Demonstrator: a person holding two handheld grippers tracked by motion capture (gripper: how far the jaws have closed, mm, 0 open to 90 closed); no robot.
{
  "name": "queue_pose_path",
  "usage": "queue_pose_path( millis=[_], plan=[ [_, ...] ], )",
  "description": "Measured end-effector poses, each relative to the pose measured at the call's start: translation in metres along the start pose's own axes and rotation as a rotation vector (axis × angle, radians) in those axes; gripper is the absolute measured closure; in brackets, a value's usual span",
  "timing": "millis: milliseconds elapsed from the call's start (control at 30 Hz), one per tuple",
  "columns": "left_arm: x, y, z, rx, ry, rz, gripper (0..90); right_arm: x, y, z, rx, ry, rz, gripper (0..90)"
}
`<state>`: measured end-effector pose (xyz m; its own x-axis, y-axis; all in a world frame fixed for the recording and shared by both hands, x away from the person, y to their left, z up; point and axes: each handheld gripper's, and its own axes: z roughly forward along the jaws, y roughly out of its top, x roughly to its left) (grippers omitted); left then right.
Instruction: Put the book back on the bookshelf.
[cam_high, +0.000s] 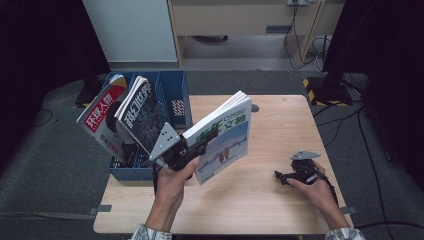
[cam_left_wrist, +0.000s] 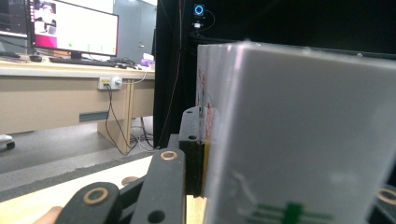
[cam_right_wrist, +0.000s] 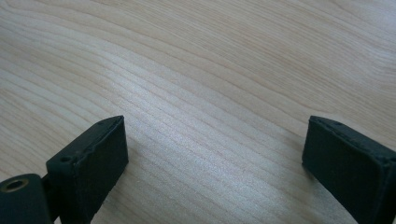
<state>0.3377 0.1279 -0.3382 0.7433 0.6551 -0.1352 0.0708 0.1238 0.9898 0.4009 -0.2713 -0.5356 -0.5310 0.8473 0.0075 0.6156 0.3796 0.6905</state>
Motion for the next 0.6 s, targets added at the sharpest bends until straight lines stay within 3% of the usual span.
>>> queue_pose_path(
  millis=[133, 600],
  plan=[
    [0.0, 0.009, 0.0, 0.011, 0.008, 0.026, 73.0, 0.0, 0.0, 0.0, -0.002, 0.0, 0.0, 7.1],
    [0.01, 0.016, -0.004, 0.005, 0.023, 0.02, 73.0, 0.0, -0.002, 0.001, -0.023, -0.003, 0.009, 7.1]
  ],
)
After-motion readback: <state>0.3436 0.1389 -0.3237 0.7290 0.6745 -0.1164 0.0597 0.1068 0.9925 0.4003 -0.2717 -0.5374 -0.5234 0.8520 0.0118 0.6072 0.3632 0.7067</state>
